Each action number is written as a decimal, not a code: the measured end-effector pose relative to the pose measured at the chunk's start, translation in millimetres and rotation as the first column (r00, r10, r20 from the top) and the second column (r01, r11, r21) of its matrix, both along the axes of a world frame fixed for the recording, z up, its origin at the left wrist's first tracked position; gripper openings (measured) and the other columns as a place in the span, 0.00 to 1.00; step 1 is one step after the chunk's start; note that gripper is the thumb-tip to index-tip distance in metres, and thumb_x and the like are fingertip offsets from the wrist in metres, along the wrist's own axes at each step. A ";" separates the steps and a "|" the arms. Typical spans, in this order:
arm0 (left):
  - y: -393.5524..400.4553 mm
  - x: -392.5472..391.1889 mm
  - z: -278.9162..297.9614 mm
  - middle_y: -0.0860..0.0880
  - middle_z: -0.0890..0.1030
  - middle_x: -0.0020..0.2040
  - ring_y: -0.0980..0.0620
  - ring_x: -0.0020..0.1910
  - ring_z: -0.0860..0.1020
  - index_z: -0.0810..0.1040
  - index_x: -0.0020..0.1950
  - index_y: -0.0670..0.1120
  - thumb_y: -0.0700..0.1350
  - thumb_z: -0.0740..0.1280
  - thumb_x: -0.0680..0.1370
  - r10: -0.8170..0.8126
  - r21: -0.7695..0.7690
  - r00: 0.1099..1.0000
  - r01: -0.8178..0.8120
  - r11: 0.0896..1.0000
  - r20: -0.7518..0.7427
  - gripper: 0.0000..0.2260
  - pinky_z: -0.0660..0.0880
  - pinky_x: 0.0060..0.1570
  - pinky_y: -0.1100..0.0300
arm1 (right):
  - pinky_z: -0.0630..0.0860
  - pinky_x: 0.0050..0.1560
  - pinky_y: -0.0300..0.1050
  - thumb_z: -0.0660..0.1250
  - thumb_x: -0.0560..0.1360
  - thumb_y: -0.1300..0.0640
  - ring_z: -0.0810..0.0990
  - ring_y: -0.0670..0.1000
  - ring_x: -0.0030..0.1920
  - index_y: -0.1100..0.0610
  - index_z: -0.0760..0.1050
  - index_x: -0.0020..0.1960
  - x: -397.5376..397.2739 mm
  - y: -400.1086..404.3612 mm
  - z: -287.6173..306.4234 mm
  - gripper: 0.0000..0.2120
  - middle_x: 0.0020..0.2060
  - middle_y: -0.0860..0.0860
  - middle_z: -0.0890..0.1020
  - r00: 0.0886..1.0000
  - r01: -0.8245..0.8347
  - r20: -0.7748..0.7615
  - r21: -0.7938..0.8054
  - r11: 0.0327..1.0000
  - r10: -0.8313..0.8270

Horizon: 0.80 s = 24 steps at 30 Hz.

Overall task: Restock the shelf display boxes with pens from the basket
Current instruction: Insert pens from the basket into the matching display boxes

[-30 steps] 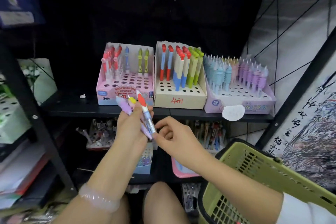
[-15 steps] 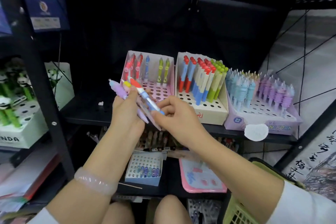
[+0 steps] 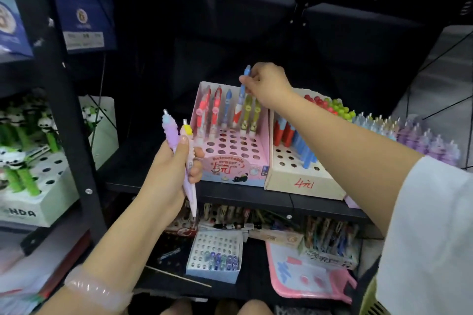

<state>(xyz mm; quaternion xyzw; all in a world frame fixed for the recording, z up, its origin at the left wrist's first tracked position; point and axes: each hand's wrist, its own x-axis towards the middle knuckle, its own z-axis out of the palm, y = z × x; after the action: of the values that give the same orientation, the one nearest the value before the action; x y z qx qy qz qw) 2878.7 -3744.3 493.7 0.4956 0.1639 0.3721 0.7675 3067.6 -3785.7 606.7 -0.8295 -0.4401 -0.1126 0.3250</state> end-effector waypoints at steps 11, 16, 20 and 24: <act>16.0 -7.4 -9.6 0.51 0.80 0.33 0.58 0.23 0.67 0.73 0.49 0.44 0.43 0.55 0.81 -0.065 -0.007 0.997 0.065 0.998 0.033 0.08 0.66 0.23 0.68 | 0.70 0.36 0.43 0.66 0.75 0.54 0.76 0.53 0.43 0.60 0.74 0.48 15.0 28.0 -9.9 0.09 0.44 0.53 0.76 0.985 0.123 0.152 -0.305 0.944 -0.079; 14.6 -9.9 -8.7 0.50 0.81 0.35 0.57 0.24 0.68 0.73 0.50 0.44 0.44 0.56 0.81 -0.100 -0.007 0.994 0.100 0.995 0.035 0.08 0.68 0.25 0.67 | 0.70 0.43 0.45 0.64 0.76 0.55 0.76 0.56 0.51 0.61 0.75 0.55 10.7 21.0 -13.8 0.12 0.55 0.57 0.75 0.961 0.150 0.265 -0.277 0.949 -0.074; 3.1 -6.6 -2.0 0.47 0.82 0.38 0.58 0.26 0.69 0.74 0.50 0.44 0.43 0.56 0.81 -0.132 -0.011 0.991 0.132 0.991 0.020 0.08 0.69 0.27 0.67 | 0.69 0.42 0.41 0.62 0.77 0.55 0.75 0.48 0.43 0.57 0.77 0.51 -15.1 -0.9 -4.7 0.08 0.45 0.51 0.77 0.984 -0.002 0.180 -0.051 0.999 0.011; -21.2 4.0 4.5 0.46 0.81 0.41 0.58 0.26 0.69 0.74 0.55 0.44 0.42 0.56 0.81 -0.159 0.057 0.987 0.157 0.986 0.027 0.09 0.68 0.28 0.67 | 0.68 0.30 0.36 0.62 0.77 0.46 0.68 0.44 0.27 0.56 0.77 0.38 -60.1 -45.1 -22.8 0.16 0.27 0.45 0.69 0.935 -0.291 -0.261 -0.179 0.940 0.239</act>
<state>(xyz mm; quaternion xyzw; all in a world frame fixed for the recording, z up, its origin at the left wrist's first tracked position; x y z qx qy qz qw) 2882.8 -3765.5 498.1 0.5219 0.1015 0.3221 0.7833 3007.5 -3830.8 583.9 -0.7998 -0.5163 0.0799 0.2955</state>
